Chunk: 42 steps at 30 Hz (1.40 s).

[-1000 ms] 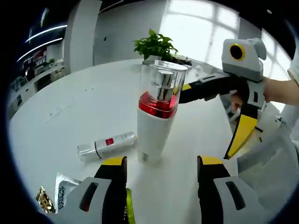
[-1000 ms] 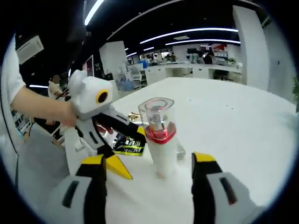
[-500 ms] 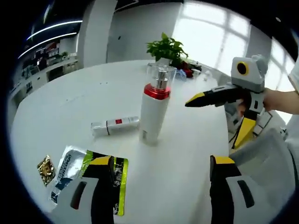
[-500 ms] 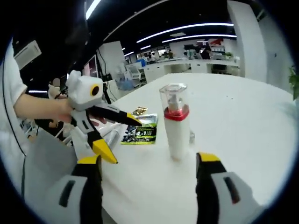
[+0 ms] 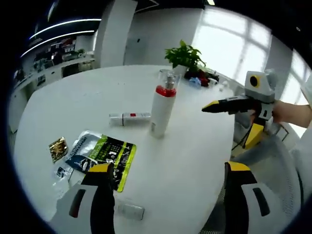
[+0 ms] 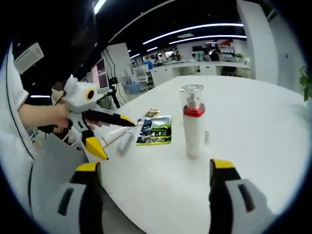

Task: Arrange the skincare products in the storage area until every visible bottle or jar stands upright without overlapping.

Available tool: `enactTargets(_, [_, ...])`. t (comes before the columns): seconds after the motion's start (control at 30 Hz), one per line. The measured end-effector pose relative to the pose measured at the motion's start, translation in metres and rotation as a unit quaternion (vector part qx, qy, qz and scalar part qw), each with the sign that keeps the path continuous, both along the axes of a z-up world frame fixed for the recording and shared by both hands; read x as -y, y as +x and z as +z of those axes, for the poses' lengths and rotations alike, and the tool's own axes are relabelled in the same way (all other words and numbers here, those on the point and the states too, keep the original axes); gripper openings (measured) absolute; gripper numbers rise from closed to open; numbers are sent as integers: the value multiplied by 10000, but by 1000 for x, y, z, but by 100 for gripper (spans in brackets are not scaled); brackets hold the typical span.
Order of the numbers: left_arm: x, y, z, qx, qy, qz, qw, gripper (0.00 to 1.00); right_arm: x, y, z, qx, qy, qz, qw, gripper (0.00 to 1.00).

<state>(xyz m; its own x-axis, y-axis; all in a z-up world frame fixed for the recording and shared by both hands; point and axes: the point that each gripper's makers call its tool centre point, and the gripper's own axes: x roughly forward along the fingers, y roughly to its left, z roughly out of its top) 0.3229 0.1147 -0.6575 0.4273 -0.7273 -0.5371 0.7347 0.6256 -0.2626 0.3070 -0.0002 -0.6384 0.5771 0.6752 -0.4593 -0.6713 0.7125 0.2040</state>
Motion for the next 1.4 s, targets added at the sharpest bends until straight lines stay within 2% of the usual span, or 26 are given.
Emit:
enactTargets(0.27, [-27,-18,11,36,-81,378,9992,96,-5,-13,2,1,12,-19,10000,97])
enactTargets(0.73, [-73,-36,13,29,-41,1046,9945,94,-2,-27,7,14,15,-215,9998,98])
enactTargets(1.03, [-85,-44,16,24,-37,1230,9924,95,-2,-29,9,33,56,-271,9996,99])
enactTargets(1.3, [-91,-41,14,-29,34,1307,9914,95,-1,-30,8,21,48,-289,9996,98])
enactTargets(1.4, [-99,-37,10,-98,167,1468,9890,94,-1,-30,8,13,56,-321,9995,98])
